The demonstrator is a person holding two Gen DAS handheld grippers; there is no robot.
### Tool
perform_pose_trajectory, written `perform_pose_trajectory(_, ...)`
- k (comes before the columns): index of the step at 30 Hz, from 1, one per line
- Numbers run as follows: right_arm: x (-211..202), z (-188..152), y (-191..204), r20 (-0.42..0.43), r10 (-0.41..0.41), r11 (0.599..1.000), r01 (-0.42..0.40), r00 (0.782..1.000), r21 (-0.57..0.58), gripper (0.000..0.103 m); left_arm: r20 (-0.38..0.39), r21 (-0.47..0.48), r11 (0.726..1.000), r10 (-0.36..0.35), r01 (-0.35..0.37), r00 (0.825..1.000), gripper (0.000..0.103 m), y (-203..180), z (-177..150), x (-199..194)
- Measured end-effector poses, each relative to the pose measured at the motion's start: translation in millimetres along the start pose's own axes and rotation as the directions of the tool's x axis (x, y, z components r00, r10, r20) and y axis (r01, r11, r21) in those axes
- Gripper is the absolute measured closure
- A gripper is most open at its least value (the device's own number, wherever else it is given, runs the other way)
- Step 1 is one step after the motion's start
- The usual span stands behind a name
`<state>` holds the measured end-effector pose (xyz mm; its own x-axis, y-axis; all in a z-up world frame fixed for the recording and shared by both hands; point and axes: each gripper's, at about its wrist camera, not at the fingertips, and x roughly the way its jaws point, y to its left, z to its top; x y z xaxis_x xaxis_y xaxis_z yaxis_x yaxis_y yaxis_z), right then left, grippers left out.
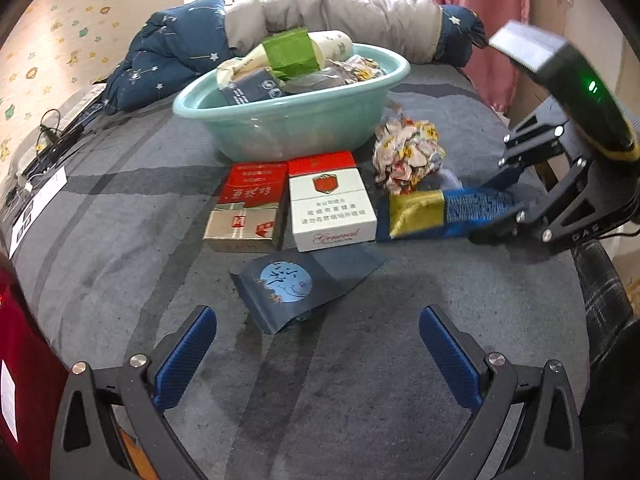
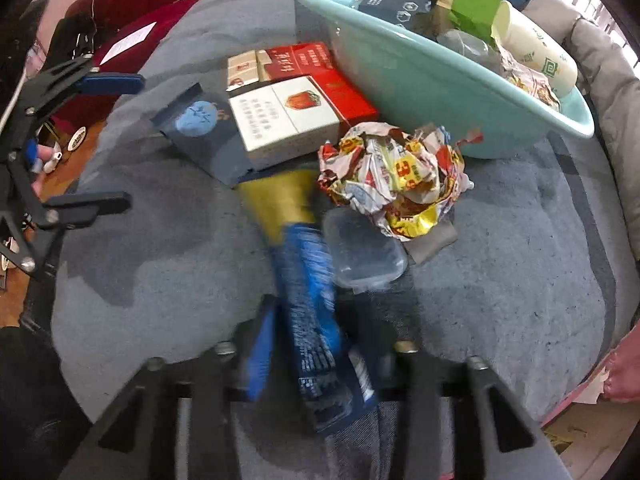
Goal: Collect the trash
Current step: 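Grasp the blue-and-yellow snack packet with the right tool, then grasp the dark blue moon-print pouch with left tool while right tool lifts the packet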
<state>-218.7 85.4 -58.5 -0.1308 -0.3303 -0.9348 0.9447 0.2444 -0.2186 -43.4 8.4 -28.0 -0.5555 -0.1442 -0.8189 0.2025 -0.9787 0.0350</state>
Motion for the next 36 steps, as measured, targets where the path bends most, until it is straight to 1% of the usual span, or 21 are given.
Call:
perform_pose_trajectory(1, -2.4, -0.4, 2.7, 0.005, 0.000, 1.000, 0.000, 1.000, -0.008, 0.071, -0.001, 0.005, 1.000, 0.000, 0.000, 1.000, 0.000, -1.3, -0.2, 1.1)
perform_pose_trajectory(2, -3.9, -1.1, 5.0, 0.006, 0.009, 1.000, -0.009, 1.000, -0.016, 0.072, -0.003, 0.005, 1.000, -0.003, 0.003, 1.000, 0.000, -1.7, -0.5, 2.0)
perform_pose_trajectory(8, -10.0, -10.6, 2.2, 0.010, 0.059, 0.997, -0.059, 0.998, 0.041, 0.072, -0.004, 0.015, 1.000, -0.016, 0.016, 1.000, 0.000, 0.9, 2.0, 3.7)
perform_pose_trajectory(13, -19.2, -20.9, -2.6, 0.030, 0.082, 0.992, -0.085, 0.996, 0.089, 0.072, -0.026, 0.035, 0.999, -0.026, 0.027, 0.999, 0.000, 6.6, 2.5, 7.1)
perform_pose_trajectory(16, -22.0, -25.1, -9.6, 0.038, 0.083, 0.989, -0.087, 0.996, 0.118, 0.072, -0.026, 0.053, 0.998, -0.037, 0.038, 0.999, 0.000, 8.6, 6.0, 9.2)
perform_pose_trajectory(18, -24.9, -28.2, -11.6, 0.042, 0.079, 0.988, -0.084, 0.996, 0.128, 0.072, -0.033, 0.079, 0.996, -0.042, 0.044, 0.999, 0.000, 10.3, 7.9, 11.1)
perform_pose_trajectory(19, -30.8, -29.5, -2.5, 0.043, 0.073, 0.989, -0.078, 0.996, 0.129, 0.072, -0.040, 0.102, 0.994, -0.040, 0.044, 0.998, 0.000, 10.1, 9.0, 12.1)
perform_pose_trajectory(20, -32.7, -30.1, -2.7, 0.043, 0.070, 0.989, -0.076, 0.997, 0.130, 0.072, -0.045, 0.118, 0.992, -0.040, 0.045, 0.998, 0.000, 10.3, 9.7, 12.8)
perform_pose_trajectory(25, -41.4, -32.5, -7.8, 0.058, 0.069, 0.986, -0.077, 0.996, 0.151, 0.072, -0.073, 0.198, 0.979, -0.043, 0.057, 0.996, 0.000, 13.1, 15.4, 17.7)
perform_pose_trajectory(29, -48.2, -35.6, -16.5, 0.053, 0.066, 0.980, -0.075, 0.996, 0.184, 0.072, -0.099, 0.250, 0.967, -0.031, 0.055, 0.995, 0.000, 13.0, 17.4, 23.2)
perform_pose_trajectory(36, -61.3, -40.6, -28.2, 0.032, 0.048, 0.967, -0.055, 0.998, 0.247, 0.072, -0.133, 0.318, 0.943, -0.056, 0.096, 0.990, 0.000, 13.1, 23.2, 32.4)
